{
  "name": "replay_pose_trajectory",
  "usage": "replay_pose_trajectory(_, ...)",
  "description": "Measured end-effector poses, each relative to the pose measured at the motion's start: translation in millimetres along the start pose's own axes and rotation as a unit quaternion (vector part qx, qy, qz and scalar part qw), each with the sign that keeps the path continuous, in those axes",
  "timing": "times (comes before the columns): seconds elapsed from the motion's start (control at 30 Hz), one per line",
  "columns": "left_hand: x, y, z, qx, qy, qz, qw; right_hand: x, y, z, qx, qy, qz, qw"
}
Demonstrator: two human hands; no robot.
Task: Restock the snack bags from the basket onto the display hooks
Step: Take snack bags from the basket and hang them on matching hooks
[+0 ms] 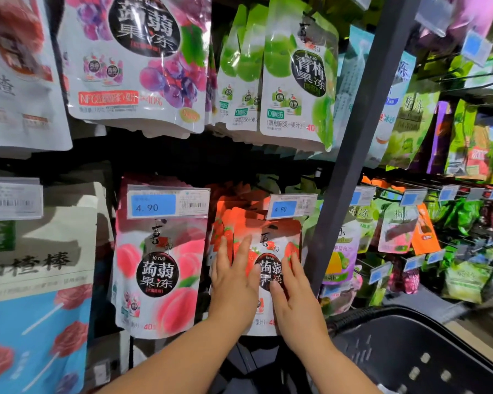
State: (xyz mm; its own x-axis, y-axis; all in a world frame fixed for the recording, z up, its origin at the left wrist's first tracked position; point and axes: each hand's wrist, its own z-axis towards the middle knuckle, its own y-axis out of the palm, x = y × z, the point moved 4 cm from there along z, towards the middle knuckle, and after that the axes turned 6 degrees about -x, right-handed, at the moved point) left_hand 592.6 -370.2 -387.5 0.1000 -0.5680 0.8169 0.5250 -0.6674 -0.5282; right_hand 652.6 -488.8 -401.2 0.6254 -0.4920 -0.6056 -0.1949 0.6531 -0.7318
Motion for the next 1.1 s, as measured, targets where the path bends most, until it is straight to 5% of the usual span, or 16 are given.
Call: replay_pose_trajectory(1.1, -30, 2, 51, 0.044, 0.014, -0.019, 0.999, 22, 31, 61, -0.097, 0.007, 0.009, 0.995)
